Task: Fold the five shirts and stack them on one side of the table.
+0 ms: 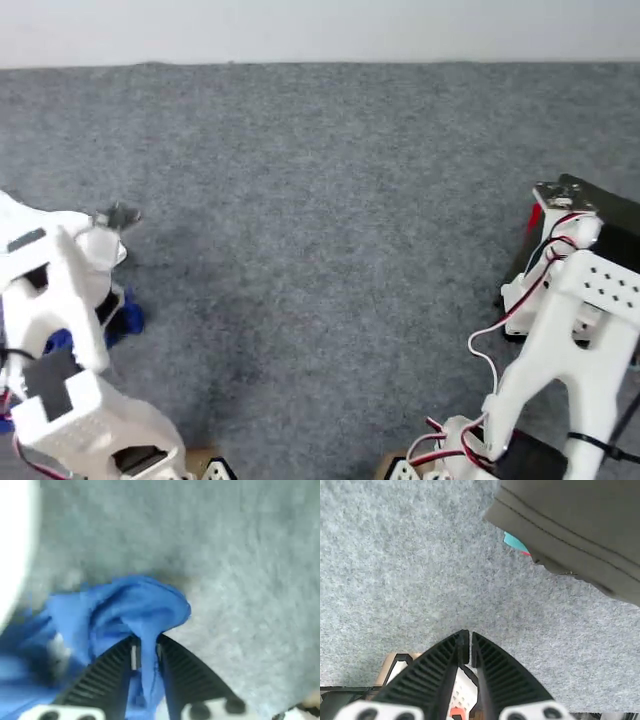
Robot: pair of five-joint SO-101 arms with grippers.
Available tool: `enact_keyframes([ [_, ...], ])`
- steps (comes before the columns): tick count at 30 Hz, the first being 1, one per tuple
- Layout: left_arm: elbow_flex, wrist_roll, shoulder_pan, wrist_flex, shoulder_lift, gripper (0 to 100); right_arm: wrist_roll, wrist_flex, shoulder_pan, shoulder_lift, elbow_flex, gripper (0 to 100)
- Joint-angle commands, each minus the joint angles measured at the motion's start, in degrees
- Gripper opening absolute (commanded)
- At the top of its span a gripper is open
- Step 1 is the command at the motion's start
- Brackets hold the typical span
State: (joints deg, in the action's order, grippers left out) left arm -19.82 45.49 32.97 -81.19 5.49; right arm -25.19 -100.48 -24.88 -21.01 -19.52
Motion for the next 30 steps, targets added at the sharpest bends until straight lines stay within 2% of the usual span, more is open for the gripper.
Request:
enact_keyframes([
  [1,11.3,-5.7,-2.7,-2.4,-9.2,1,0.8,-2.4,0.3,-2.0,0.3,0.9],
  [6,25.0,-14.9,-6.5,-2.6,-15.1,1,0.8,-2.4,0.3,-2.0,0.3,0.9],
  [18,59.3,-28.8,-20.7,-2.1,-17.9,1,0.8,-2.4,0.3,-2.0,0.4,0.9],
  [24,69.5,-30.0,-32.4,-1.2,-17.9,1,0.8,-2.4,0.3,-2.0,0.4,0.9],
  [30,67.9,-29.9,-43.6,-2.7,-17.8,1,0.8,-2.4,0.3,-2.0,0.4,0.9],
])
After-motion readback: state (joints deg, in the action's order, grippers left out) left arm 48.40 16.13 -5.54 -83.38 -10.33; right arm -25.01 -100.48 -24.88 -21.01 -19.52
